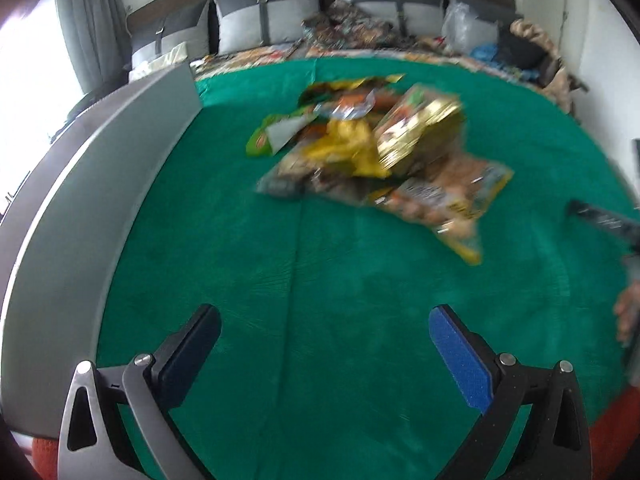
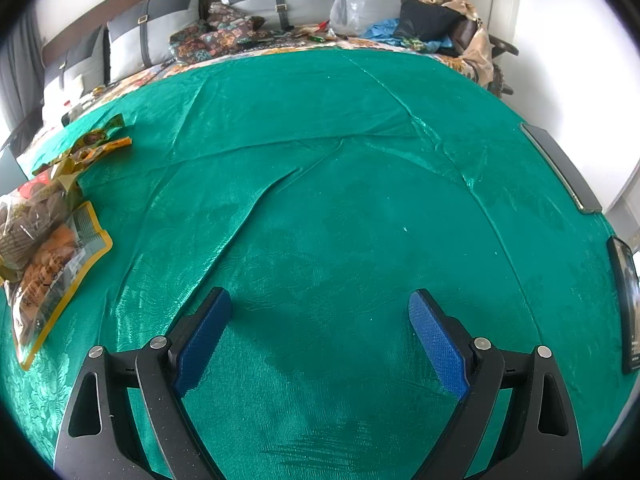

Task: Organize snacks
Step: 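Open both tools to drop the pouch and bar into the box, then move the left tool back over the snack pile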

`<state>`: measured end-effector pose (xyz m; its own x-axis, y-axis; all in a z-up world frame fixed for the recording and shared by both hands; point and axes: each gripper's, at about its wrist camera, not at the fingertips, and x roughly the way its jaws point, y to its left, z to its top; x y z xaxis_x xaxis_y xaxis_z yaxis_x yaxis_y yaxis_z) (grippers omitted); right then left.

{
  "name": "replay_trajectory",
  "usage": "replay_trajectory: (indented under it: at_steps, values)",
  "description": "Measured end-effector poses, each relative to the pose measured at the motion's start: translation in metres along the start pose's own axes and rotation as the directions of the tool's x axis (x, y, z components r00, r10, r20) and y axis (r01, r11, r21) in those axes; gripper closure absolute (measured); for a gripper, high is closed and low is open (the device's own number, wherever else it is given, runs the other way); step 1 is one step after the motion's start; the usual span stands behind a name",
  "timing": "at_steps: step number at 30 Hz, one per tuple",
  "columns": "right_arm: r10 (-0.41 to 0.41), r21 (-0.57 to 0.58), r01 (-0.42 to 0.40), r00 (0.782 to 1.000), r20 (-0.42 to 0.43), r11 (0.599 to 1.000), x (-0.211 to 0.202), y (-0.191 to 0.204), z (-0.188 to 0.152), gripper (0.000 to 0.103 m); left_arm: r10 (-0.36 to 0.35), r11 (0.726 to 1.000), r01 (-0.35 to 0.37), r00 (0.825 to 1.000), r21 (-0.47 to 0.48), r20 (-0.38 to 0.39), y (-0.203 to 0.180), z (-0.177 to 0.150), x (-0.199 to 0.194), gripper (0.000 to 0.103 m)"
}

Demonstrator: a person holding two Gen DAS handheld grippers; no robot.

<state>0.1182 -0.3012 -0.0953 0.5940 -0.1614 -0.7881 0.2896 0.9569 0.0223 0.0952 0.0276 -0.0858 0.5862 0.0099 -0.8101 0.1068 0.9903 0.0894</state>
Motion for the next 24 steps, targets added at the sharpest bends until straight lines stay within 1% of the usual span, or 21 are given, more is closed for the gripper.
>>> replay_trajectory:
  at_steps: [4,5,6,8,9,17,24]
  values:
    - [0.000,0.000,0.000,1.000,0.000,1.000,0.000,0.000,0.000,0.010,0.024,1.000,-0.024,0.999,0.019,-0.024,0.004,-0.005,0.020,0.000]
    - [0.000,0.000,0.000,1.000,0.000,1.000,0.000,0.000,0.000,0.010,0.004,1.000,-0.004,1.000,0.007,0.004,0.005,-0.008,0.020,0.000]
    - [0.000,0.000,0.000,1.000,0.000,1.000,0.000,0.000,0.000,0.010,0.000,1.000,0.000,1.000,-0.003,0.004,0.006,-0.009,0.025,0.000]
    - [0.000,0.000,0.000,1.000,0.000,1.000,-0.001,-0.001,0.000,0.010,-0.038,0.998,0.037,0.999,-0.053,-0.004,0.015,-0.008,0.032,0.000]
    - [0.001,0.000,-0.001,1.000,0.000,1.000,0.000,0.000,0.000,0.010,-0.042,0.996,0.042,0.999,-0.078,0.001,0.018,-0.008,0.033,0.000]
    - [0.001,-0.001,-0.001,1.000,0.000,1.000,-0.001,-0.001,-0.001,0.010,-0.037,0.997,0.039,0.999,-0.069,0.033,0.022,-0.007,0.034,0.000]
    - [0.001,0.000,-0.001,1.000,0.000,1.000,-0.001,0.000,0.000,0.010,-0.033,0.997,0.036,0.999,-0.071,0.038,0.022,-0.007,0.031,0.000]
